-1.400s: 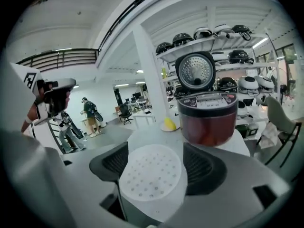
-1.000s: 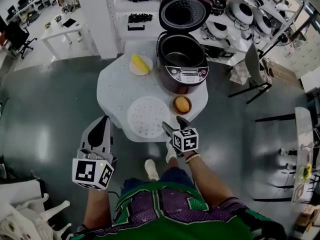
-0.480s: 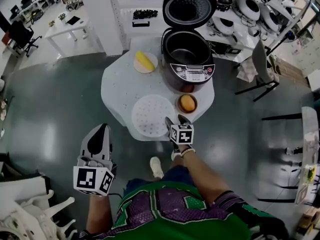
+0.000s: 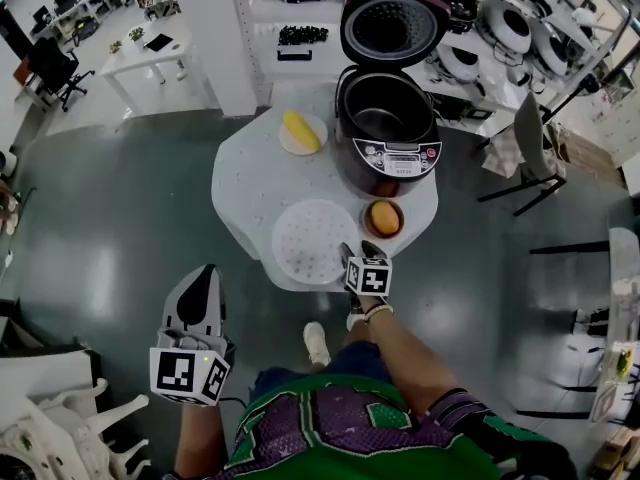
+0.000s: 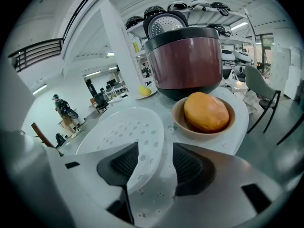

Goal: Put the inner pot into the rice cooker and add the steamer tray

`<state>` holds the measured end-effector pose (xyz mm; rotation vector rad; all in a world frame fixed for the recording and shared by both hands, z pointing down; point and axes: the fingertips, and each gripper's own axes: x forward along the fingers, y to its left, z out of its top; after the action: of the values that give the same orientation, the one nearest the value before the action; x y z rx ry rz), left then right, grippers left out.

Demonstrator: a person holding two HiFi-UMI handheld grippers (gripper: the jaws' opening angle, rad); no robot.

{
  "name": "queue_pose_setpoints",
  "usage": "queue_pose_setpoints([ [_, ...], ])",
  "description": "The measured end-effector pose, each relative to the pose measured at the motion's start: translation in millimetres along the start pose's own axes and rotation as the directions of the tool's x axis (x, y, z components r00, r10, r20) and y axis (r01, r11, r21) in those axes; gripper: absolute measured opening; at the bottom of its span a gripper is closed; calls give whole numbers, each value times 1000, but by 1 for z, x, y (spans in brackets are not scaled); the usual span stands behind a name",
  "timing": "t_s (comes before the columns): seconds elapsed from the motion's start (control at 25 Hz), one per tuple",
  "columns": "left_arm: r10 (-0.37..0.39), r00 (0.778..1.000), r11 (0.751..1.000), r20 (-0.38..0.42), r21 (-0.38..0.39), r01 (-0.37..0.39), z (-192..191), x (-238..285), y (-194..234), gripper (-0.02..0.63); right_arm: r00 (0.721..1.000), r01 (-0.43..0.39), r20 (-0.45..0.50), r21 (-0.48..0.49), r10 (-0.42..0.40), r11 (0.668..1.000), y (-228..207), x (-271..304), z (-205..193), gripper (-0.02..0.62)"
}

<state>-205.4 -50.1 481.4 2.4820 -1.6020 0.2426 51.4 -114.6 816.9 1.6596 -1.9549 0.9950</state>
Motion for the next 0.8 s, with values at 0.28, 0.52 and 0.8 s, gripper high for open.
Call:
queue_pose_setpoints([
  [0.28,-11,1000,1000,13,-13,11,6,-1,-5,21,1000,6,-9,-10,-6,1000,-2,1,0,121],
  [0.52,1,1000,1000,15,-13,-1,4,-2,-5,21,1000,13,-17,27,-13,1000,-7,2,3,39],
  [0.8,3,1000,1000,28,-19,-2,8,-6,-7,21,1000,-4,-30,15,4,1000,-3,-1,10,11],
])
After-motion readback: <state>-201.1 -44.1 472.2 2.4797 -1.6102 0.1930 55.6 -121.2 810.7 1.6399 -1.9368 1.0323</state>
